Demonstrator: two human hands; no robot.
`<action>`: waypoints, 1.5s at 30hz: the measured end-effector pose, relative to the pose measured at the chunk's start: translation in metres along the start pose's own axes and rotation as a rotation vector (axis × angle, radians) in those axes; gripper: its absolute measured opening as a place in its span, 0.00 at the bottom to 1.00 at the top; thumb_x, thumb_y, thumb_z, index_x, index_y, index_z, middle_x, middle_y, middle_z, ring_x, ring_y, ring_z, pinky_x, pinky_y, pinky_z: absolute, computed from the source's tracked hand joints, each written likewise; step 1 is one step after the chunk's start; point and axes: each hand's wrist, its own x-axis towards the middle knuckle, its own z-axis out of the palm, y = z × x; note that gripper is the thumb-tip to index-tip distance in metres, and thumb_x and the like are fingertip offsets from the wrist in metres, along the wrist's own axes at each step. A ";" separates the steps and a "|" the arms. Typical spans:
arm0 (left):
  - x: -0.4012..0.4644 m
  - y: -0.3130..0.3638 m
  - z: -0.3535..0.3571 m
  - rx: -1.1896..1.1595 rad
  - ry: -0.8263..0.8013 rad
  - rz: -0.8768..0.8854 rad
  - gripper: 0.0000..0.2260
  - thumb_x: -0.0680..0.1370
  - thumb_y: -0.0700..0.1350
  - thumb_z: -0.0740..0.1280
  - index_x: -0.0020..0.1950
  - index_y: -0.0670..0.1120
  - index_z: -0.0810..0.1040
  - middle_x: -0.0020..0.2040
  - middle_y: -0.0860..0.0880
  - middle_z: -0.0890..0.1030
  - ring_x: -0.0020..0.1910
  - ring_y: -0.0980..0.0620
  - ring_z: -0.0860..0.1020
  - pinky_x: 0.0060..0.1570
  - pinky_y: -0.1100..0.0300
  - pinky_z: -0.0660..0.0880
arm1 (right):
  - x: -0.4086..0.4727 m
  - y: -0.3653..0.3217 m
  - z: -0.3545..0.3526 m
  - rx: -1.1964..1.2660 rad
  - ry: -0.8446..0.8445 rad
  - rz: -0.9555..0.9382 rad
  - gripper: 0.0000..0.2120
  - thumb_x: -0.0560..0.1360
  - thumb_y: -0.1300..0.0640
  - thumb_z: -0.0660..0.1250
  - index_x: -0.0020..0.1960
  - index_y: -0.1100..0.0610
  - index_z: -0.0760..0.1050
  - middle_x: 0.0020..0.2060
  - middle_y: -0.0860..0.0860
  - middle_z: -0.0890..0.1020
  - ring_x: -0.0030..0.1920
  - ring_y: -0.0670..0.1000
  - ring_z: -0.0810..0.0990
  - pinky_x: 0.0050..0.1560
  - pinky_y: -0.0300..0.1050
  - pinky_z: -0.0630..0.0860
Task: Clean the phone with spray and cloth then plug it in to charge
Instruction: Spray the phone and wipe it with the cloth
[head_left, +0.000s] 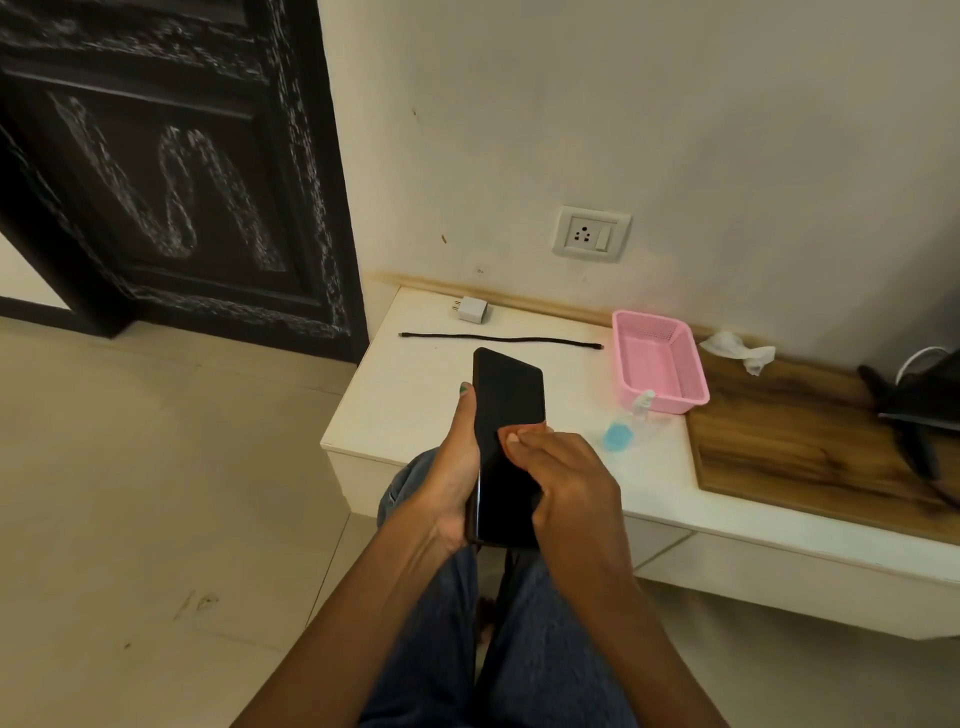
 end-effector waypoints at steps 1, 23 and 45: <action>-0.001 0.001 0.002 -0.006 -0.016 0.000 0.32 0.73 0.70 0.54 0.49 0.44 0.83 0.41 0.42 0.84 0.38 0.48 0.83 0.38 0.58 0.80 | 0.002 0.001 -0.001 0.006 0.002 0.003 0.23 0.60 0.75 0.63 0.54 0.64 0.80 0.49 0.56 0.83 0.49 0.55 0.81 0.57 0.40 0.74; 0.006 -0.001 0.026 -0.023 -0.120 0.025 0.27 0.77 0.65 0.55 0.57 0.47 0.81 0.48 0.44 0.84 0.44 0.49 0.83 0.44 0.60 0.80 | 0.040 0.006 -0.020 -0.008 -0.018 0.142 0.23 0.67 0.75 0.59 0.57 0.61 0.79 0.54 0.55 0.81 0.56 0.55 0.78 0.59 0.37 0.68; 0.013 -0.024 0.027 -0.051 -0.152 -0.058 0.27 0.77 0.66 0.55 0.55 0.47 0.82 0.48 0.44 0.84 0.46 0.49 0.83 0.47 0.57 0.77 | 0.048 0.024 -0.019 0.032 -0.031 0.190 0.17 0.71 0.65 0.58 0.56 0.62 0.79 0.52 0.57 0.82 0.53 0.57 0.79 0.57 0.40 0.67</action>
